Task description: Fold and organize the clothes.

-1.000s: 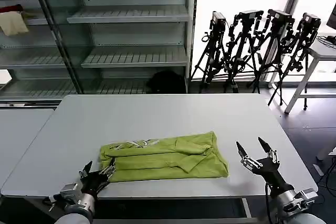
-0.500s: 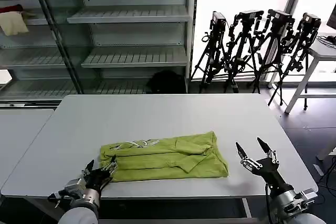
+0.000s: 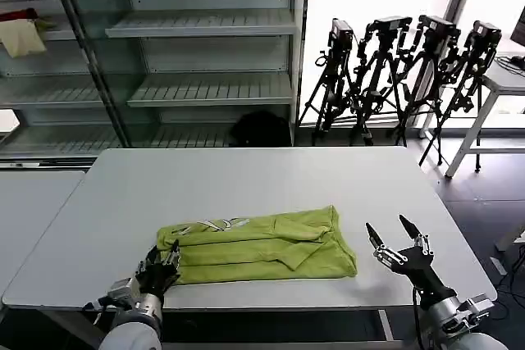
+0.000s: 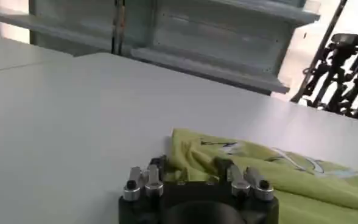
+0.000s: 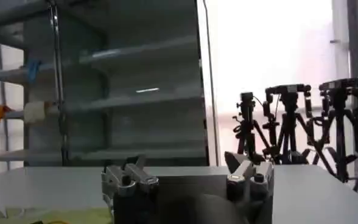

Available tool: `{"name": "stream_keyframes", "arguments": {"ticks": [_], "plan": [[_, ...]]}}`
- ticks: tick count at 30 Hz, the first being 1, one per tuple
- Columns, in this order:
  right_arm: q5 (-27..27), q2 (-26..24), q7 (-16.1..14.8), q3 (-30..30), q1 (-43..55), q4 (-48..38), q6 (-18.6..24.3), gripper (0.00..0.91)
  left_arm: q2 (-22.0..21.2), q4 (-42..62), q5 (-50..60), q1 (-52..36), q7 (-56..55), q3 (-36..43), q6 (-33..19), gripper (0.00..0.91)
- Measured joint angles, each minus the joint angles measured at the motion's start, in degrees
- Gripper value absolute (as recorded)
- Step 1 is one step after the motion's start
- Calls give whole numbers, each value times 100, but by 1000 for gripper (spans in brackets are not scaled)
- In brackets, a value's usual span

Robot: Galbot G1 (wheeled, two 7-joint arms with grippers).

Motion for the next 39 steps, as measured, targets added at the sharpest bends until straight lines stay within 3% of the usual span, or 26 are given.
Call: {"name": "stream_keyframes", "arguments": {"ticks": [13, 22, 28, 39], "plan": [[4, -7, -16, -18, 23, -11, 0, 907, -106, 170, 382, 12, -1, 322, -148, 0], [-7, 16, 23, -36, 59, 35, -56, 907, 52, 42, 315, -37, -72, 299, -147, 0], [-34, 37, 42, -69, 98, 58, -81, 907, 452, -126, -58, 5, -98, -48, -45, 0], [-46, 39, 47, -139, 163, 61, -93, 907, 1657, -27, -1011, 186, 36, -1299, -38, 0]]}}
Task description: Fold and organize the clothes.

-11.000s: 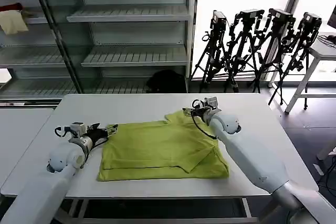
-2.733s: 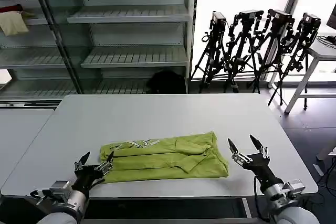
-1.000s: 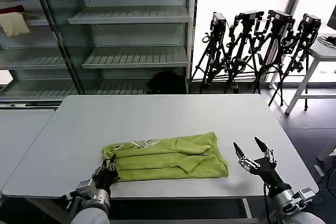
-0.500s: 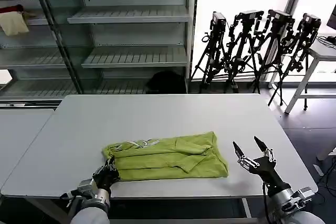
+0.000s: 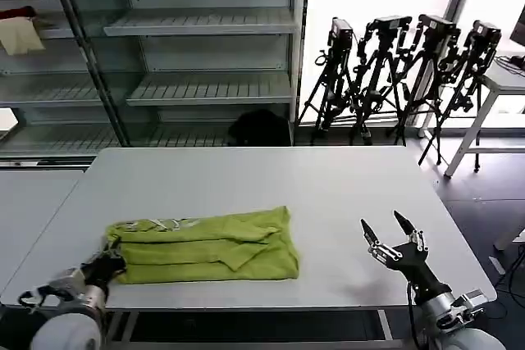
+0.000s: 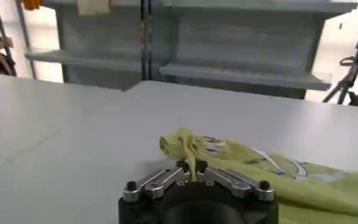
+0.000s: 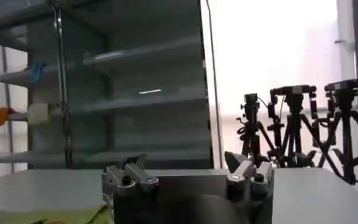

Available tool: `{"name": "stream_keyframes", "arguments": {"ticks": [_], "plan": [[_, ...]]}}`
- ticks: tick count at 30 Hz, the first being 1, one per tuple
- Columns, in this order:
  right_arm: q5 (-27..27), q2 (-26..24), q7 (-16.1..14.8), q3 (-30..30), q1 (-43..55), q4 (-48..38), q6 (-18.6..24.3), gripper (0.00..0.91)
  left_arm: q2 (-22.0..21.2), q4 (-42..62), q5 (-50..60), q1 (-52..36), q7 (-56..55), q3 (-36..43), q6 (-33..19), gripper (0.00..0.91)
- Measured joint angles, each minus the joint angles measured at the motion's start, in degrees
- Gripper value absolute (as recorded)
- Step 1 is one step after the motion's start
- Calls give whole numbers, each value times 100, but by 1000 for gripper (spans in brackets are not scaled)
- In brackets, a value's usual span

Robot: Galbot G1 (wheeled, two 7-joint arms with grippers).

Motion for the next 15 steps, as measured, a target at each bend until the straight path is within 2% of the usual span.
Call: {"name": "stream_keyframes", "arguments": {"ticks": [8, 15], "plan": [[0, 18, -22, -13, -16, -46, 36, 907, 846, 133, -528, -120, 205, -854, 141, 0], [-27, 54, -4, -40, 35, -33, 18, 907, 1095, -149, -615, -88, 348, -998, 280, 0]]}}
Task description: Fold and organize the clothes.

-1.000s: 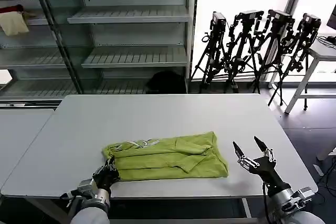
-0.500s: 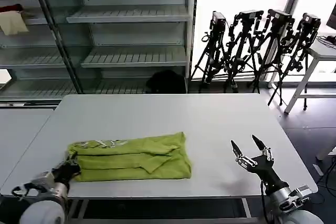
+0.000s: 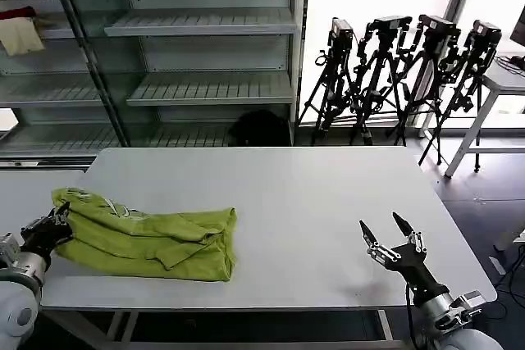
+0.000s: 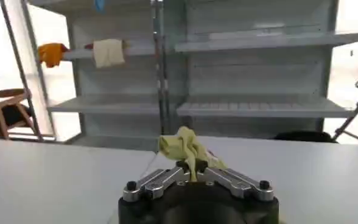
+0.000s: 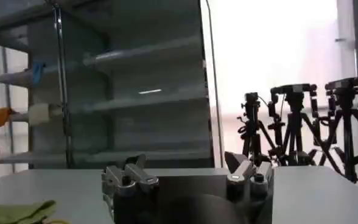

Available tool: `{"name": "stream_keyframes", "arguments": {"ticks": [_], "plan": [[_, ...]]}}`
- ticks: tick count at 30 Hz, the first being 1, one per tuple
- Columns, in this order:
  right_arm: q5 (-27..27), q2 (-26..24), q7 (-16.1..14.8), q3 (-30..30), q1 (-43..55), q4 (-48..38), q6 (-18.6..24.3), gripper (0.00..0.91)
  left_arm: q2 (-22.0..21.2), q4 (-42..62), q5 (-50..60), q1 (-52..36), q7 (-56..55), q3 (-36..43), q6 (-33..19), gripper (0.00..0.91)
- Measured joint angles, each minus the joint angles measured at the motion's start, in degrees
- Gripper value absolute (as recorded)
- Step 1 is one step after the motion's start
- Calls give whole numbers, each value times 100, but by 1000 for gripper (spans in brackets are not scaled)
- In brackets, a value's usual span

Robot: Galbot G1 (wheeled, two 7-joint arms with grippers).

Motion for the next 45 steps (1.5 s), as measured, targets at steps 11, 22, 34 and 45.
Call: {"name": "stream_keyframes", "arguments": {"ticks": [11, 22, 34, 45], "plan": [[-59, 58, 3, -54, 1, 35, -18, 907, -481, -962, 606, -53, 92, 1068, -2, 0], [-138, 129, 7, -135, 56, 52, -35, 907, -976, -1188, 1465, -259, 79, 2339, -52, 10], [-144, 149, 13, -95, 35, 64, -57, 907, -1390, -839, 1990, -721, -8, 3320, 25, 212], [-144, 150, -1, -137, 67, 17, -46, 907, -1448, -504, 2362, -888, 155, 3755, 142, 907]]}}
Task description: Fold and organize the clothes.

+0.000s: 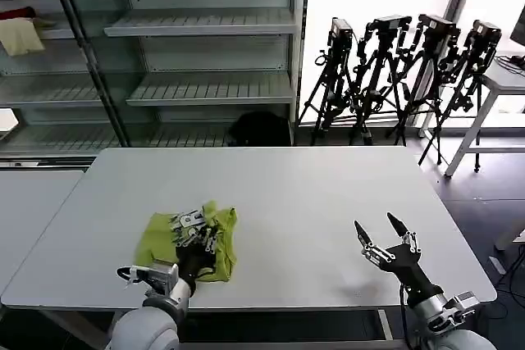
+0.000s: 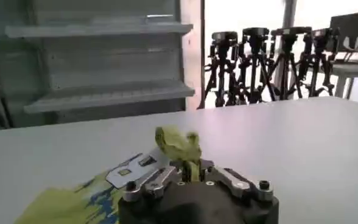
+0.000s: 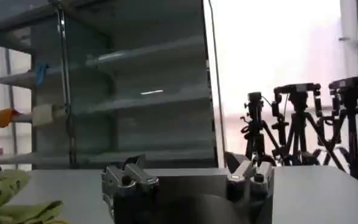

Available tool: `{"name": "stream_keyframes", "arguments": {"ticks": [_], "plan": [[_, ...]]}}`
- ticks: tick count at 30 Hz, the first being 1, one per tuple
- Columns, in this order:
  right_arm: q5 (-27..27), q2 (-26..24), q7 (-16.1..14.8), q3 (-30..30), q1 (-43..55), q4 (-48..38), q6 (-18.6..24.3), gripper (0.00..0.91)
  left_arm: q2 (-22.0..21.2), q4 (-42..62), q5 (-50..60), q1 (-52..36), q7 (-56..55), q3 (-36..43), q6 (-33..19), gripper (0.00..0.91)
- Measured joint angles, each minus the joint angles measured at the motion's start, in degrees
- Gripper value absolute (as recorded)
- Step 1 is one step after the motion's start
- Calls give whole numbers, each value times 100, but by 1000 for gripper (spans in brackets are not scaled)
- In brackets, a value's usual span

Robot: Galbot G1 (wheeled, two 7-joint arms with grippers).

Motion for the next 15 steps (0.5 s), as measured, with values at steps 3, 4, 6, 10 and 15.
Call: {"name": "stream_keyframes", "arguments": {"ticks": [3, 4, 6, 10, 15], "plan": [[-11, 14, 0, -22, 17, -10, 2, 907, -17, 7, 96, -64, 7, 65, 62, 907], [-19, 23, 0, -35, 25, -10, 2, 907, -22, 10, 120, -84, 17, 85, 77, 907], [-42, 41, 0, -53, 31, -5, 2, 907, -28, 10, 156, -143, 41, 109, 88, 907], [-73, 55, 2, -82, 30, -3, 2, 907, -37, -44, 180, -189, 47, 109, 106, 907], [-70, 34, 0, -68, 5, 2, 10, 907, 27, -243, 184, -168, 48, -13, 140, 907]]}}
